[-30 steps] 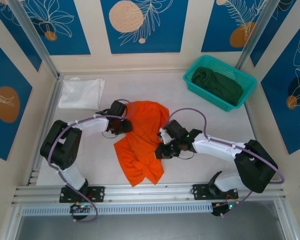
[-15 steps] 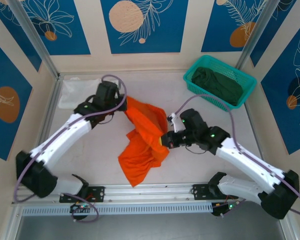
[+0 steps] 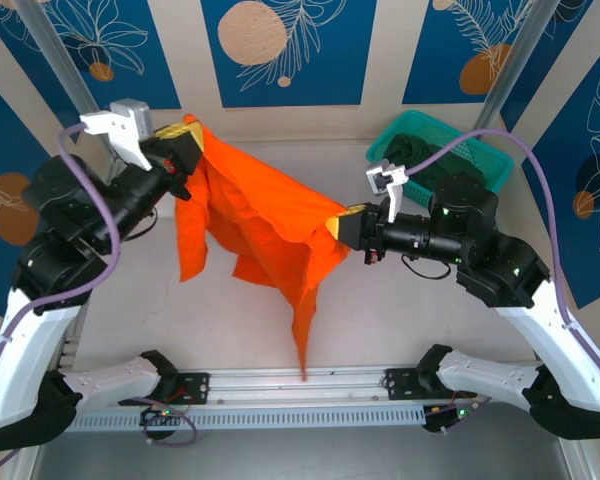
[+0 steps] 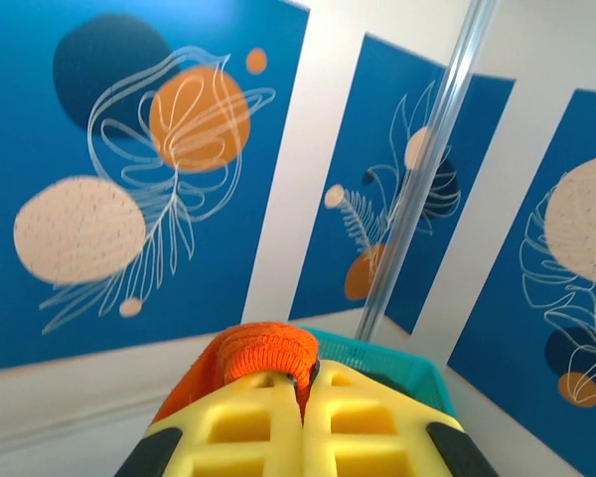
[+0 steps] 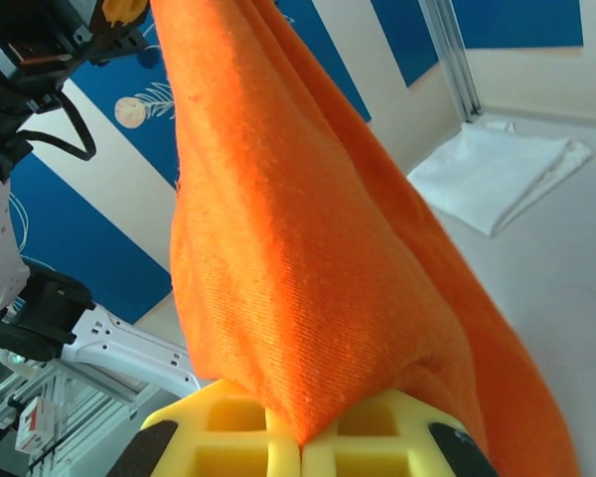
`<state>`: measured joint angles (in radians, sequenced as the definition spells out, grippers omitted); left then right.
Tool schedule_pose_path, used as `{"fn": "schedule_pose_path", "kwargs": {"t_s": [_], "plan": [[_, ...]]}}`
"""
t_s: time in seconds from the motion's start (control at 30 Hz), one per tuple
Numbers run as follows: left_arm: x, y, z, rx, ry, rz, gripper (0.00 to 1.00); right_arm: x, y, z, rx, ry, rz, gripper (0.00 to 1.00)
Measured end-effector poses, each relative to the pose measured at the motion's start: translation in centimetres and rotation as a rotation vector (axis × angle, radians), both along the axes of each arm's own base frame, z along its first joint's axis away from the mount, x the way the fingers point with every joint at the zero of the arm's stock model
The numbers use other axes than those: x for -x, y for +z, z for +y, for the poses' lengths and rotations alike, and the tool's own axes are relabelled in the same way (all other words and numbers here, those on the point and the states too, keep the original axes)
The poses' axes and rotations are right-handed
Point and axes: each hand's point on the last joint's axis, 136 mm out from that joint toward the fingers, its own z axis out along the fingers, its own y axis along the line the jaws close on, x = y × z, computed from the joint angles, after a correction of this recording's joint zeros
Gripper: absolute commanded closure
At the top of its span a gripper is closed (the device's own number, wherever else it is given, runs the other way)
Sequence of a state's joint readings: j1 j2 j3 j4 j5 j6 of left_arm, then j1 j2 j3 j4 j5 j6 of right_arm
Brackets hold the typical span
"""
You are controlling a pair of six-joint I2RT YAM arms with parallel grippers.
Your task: Fold and stack the t-shirts
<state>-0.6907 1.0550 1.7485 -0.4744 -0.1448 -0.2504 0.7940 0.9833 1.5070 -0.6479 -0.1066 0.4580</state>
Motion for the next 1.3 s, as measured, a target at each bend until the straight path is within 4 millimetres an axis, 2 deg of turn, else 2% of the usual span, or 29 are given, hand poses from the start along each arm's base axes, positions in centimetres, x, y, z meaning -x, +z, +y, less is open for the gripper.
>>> {"fn": "schedule_pose_path", "kwargs": {"t_s": [0.17,0.33,0.43,0.5,0.57,0.6,0.63,0.67,0.7,0.73,0.77,0.8,0.83,0.87,0.9,0.93,0.97,1.0,1.03,1.1,1.17,1.23,1.3], "plan": [[0.7,4.3,0.3,0.004,-0.001,-0.088,1.0,-1.4,3.5,0.2,-0.004,-0.046,-0.089,1.0],[0.2,7.1,-0.1,0.003,0.004,-0.139,1.0,-2.9,6.4,0.6,-0.002,-0.088,-0.152,1.0],[-0.8,7.0,-0.7,-0.014,0.016,-0.132,1.0,-4.5,6.5,0.6,0.013,-0.13,-0.153,1.0],[-2.5,6.0,-1.3,-0.039,0.048,-0.101,1.0,-6.9,5.6,0.3,0.04,-0.186,-0.121,1.0],[-5.0,4.3,-1.8,-0.075,0.093,-0.052,1.0,-10.4,4.2,-0.3,0.067,-0.258,-0.066,1.0],[-6.6,3.4,-1.9,-0.09,0.118,-0.021,1.0,-12.5,3.1,-0.7,0.08,-0.294,-0.031,1.0],[-8.9,2.0,-1.7,-0.103,0.155,0.024,0.93,-14.9,1.8,-1.1,0.096,-0.335,0.014,1.0],[-11.4,0.6,-1.3,-0.109,0.198,0.074,0.73,-17.5,0.1,-1.5,0.115,-0.372,0.066,0.92],[-13.7,-0.9,-0.6,-0.117,0.242,0.12,0.66,-19.7,-1.2,-1.6,0.131,-0.397,0.107,0.78],[-17.1,-3.2,0.5,-0.115,0.303,0.198,0.68,-22.7,-3.2,-1.8,0.147,-0.432,0.167,0.6],[-20.5,-5.8,1.6,-0.116,0.362,0.28,0.61,-25.7,-5.3,-2.0,0.169,-0.461,0.225,0.5],[-23.3,-8.2,2.5,-0.122,0.407,0.349,0.45,-28.1,-6.9,-2.0,0.183,-0.48,0.268,0.45],[-26.4,-11.5,3.7,-0.137,0.461,0.436,0.23,-31.0,-8.9,-2.0,0.199,-0.503,0.316,0.42],[-29.1,-15.3,4.8,-0.158,0.515,0.528,0.12,-33.5,-10.8,-2.2,0.211,-0.522,0.363,0.4],[-30.7,-18.5,5.6,-0.184,0.554,0.6,0.1,-35.1,-12.5,-2.4,0.225,-0.536,0.403,0.38],[-31.8,-22.7,6.7,-0.222,0.6,0.696,0.09,-36.5,-14.6,-2.7,0.248,-0.548,0.451,0.37],[-31.9,-26.4,7.6,-0.272,0.632,0.786,0.08,-37.1,-16.5,-3.1,0.273,-0.557,0.494,0.36],[-31.5,-29.1,8.0,-0.311,0.644,0.851,0.08,-37.0,-18.3,-3.6,0.304,-0.564,0.544,0.33],[-30.6,-31.5,8.5,-0.345,0.654,0.912,0.08,-36.4,-20.0,-4.0,0.33,-0.567,0.588,0.25],[-27.3,-34.8,8.7,-0.389,0.642,1.003,0.09,-33.4,-22.6,-4.5,0.37,-0.559,0.655,0.21],[-23.2,-35.7,8.5,-0.4,0.612,1.037,0.09,-28.0,-24.3,-5.0,0.384,-0.535,0.703,0.21],[-19.3,-34.4,7.2,-0.389,0.561,1.001,0.09,-22.7,-24.9,-5.4,0.352,-0.507,0.714,0.2],[-15.8,-33.1,4.6,-0.38,0.479,0.937,0.1,-17.9,-25.5,-5.5,0.306,-0.472,0.701,0.2]]}}
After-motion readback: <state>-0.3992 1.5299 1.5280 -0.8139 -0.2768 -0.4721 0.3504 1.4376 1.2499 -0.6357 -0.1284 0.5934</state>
